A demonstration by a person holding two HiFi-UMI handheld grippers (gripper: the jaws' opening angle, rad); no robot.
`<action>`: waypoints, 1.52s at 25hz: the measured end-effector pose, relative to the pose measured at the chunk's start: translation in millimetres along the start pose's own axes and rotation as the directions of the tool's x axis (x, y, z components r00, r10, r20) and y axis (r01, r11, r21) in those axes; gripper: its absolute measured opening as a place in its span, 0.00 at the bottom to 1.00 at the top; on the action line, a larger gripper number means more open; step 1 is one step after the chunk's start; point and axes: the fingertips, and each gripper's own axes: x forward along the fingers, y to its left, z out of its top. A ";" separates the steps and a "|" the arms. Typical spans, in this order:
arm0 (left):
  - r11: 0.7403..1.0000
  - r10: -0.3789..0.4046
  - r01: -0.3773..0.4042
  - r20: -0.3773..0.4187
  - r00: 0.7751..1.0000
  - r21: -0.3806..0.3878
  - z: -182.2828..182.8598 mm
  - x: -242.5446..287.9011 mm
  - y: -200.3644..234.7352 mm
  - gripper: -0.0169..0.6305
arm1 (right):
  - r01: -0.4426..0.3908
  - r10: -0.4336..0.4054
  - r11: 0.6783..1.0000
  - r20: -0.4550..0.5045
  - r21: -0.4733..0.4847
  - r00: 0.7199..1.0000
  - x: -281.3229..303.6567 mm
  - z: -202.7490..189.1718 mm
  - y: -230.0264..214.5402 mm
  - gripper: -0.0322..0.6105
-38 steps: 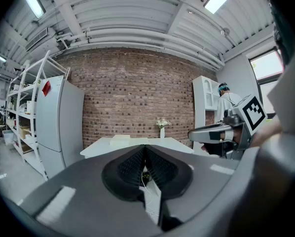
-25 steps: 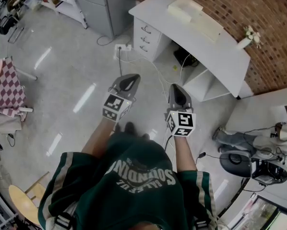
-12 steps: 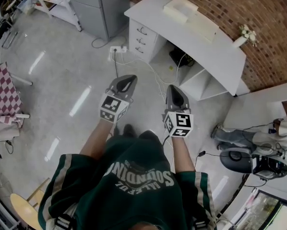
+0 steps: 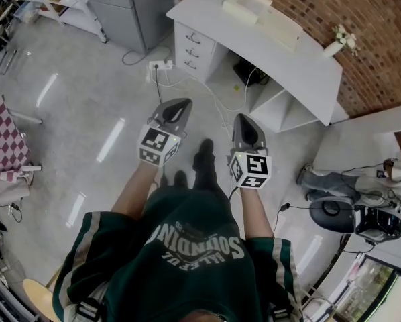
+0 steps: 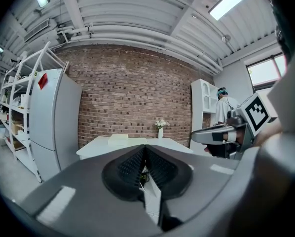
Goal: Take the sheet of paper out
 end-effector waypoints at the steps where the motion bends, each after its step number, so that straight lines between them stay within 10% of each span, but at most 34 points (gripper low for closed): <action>1: 1.000 -0.002 0.002 -0.003 1.000 -0.002 -0.8 3.8 2.2 0.04 | 0.002 -0.002 1.000 -0.002 0.004 1.000 3.0 -0.7 -2.3 0.05; 38: 0.996 0.087 -0.089 -0.085 0.993 -0.020 33.5 210.5 107.0 0.04 | -0.109 0.110 0.992 -0.012 0.069 0.994 221.0 61.8 -142.2 0.05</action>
